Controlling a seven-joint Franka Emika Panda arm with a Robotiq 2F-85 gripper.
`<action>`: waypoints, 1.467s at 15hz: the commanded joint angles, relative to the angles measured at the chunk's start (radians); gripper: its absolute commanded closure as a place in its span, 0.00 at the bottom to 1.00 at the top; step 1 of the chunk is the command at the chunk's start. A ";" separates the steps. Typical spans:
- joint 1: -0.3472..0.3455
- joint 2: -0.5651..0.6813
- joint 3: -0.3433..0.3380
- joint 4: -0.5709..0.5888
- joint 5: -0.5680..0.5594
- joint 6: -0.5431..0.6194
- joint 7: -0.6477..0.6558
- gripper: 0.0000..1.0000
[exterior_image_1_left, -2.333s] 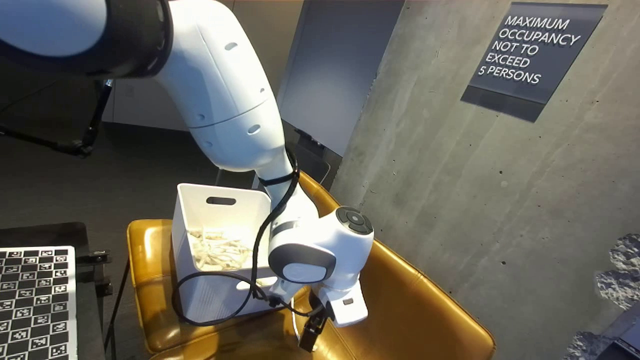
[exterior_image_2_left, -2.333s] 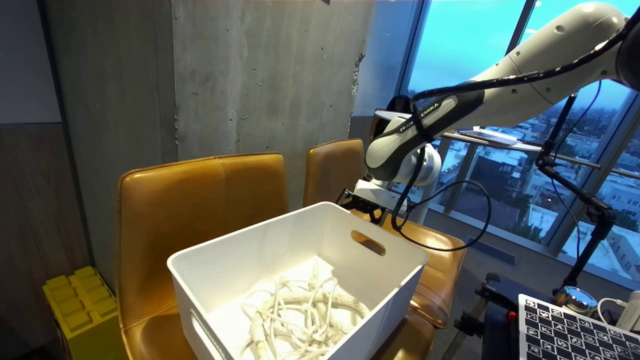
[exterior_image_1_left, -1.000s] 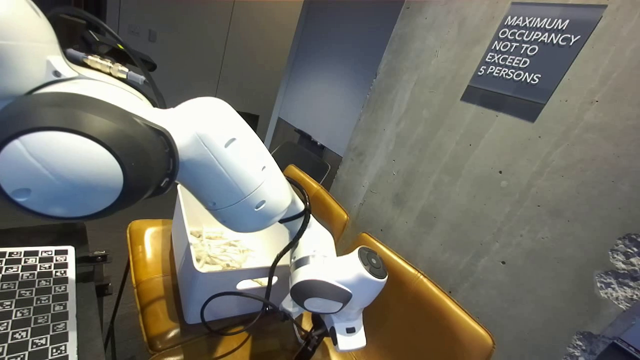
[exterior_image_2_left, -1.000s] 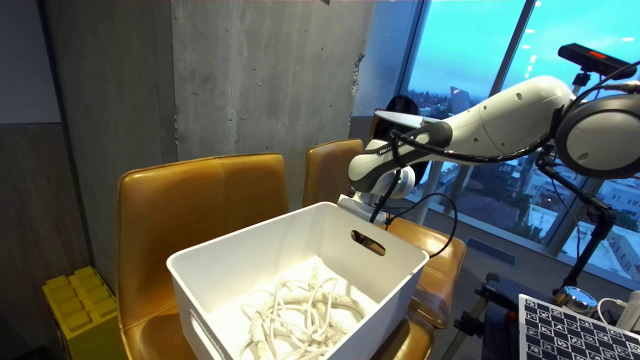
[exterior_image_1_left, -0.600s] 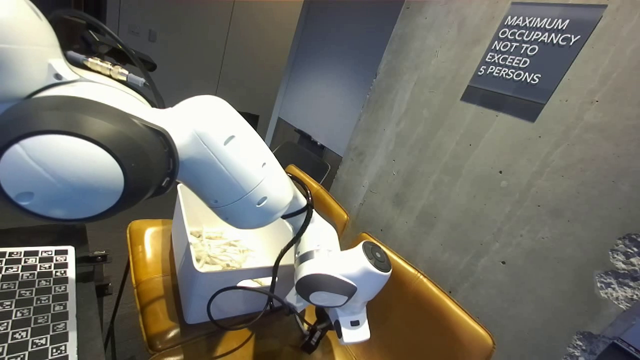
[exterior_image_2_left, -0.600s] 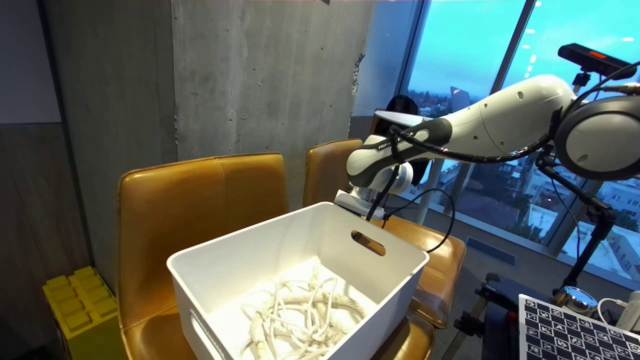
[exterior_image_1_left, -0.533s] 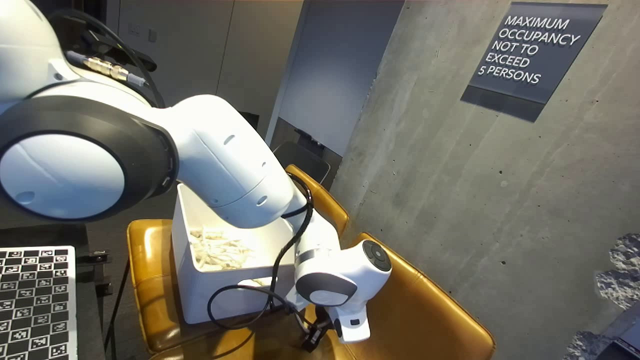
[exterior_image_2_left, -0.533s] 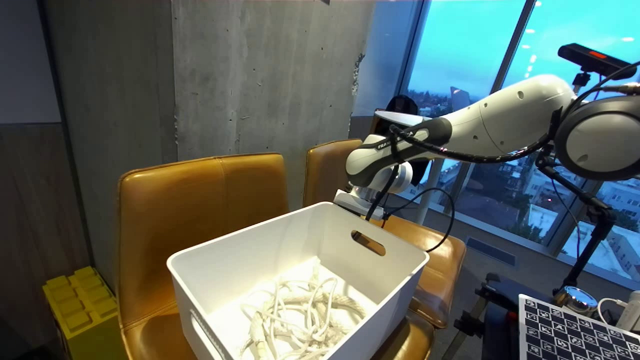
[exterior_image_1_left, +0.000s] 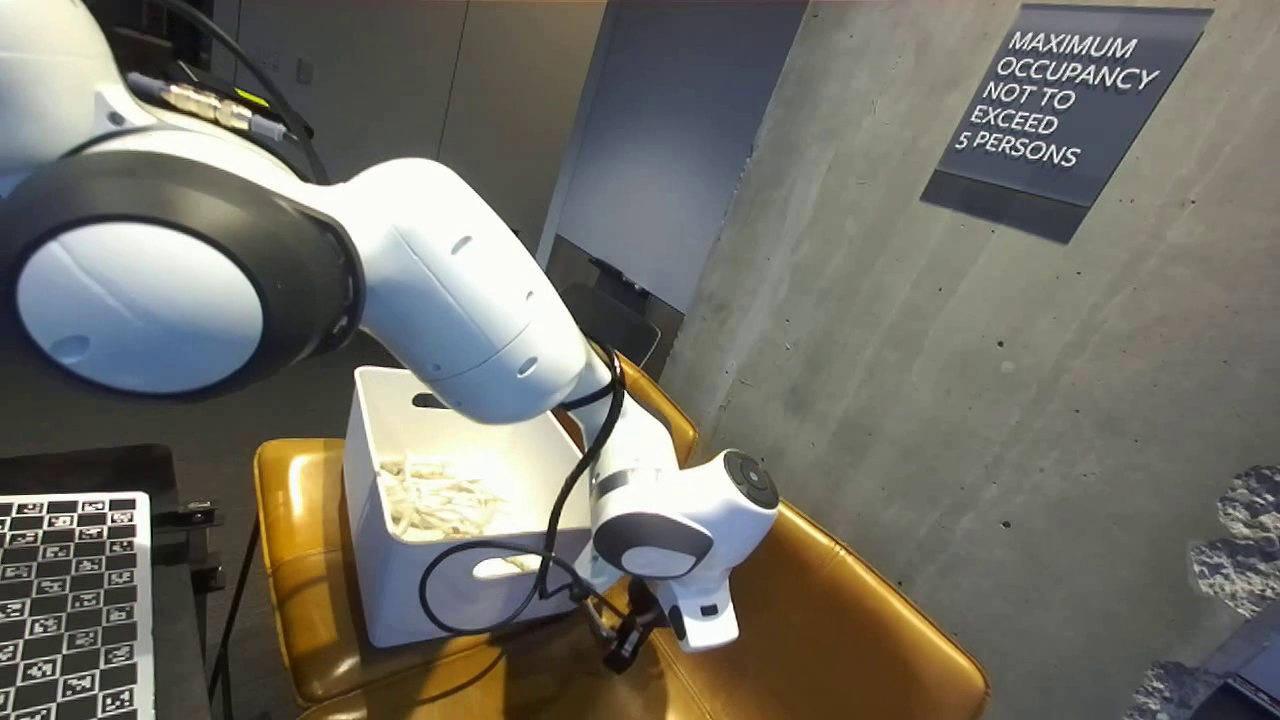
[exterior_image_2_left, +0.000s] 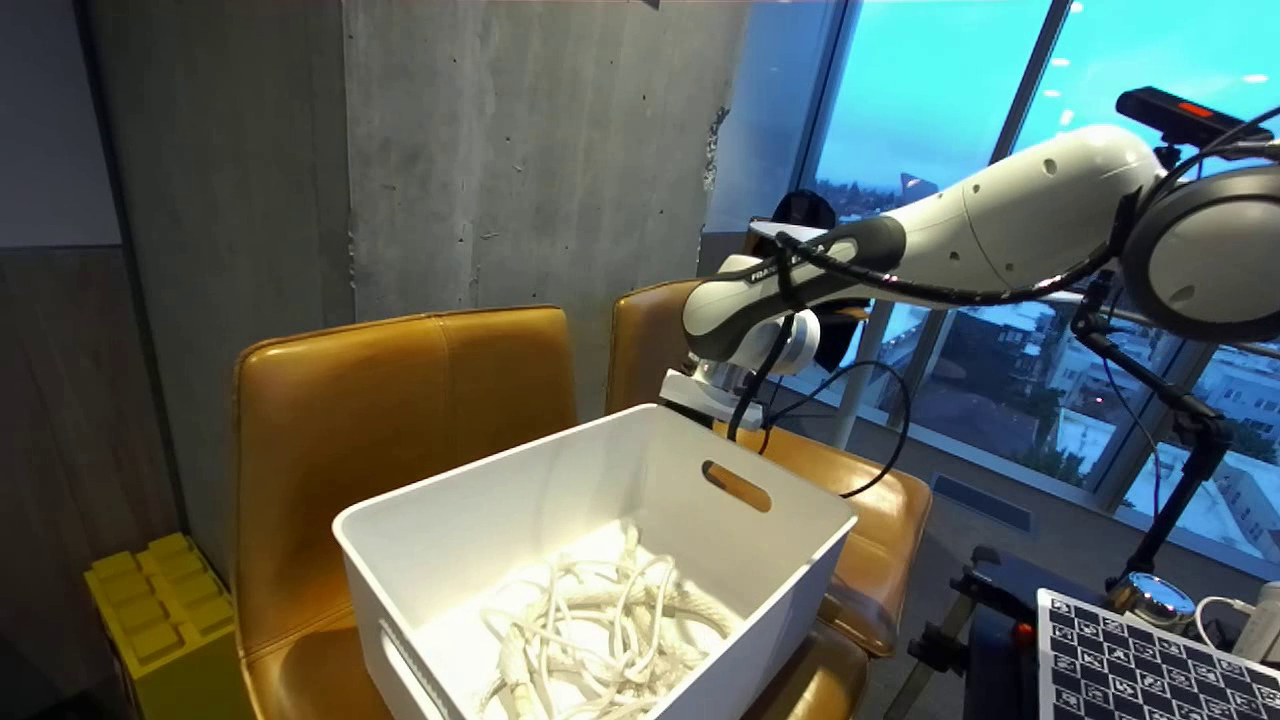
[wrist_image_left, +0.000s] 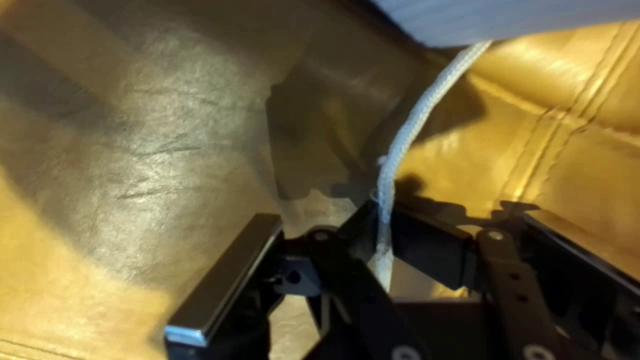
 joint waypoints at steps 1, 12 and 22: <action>0.038 -0.180 0.036 -0.152 0.003 0.009 -0.094 0.97; 0.116 -0.610 0.094 -0.285 0.005 -0.077 -0.172 0.97; 0.207 -1.082 0.146 -0.716 0.041 -0.117 -0.223 0.97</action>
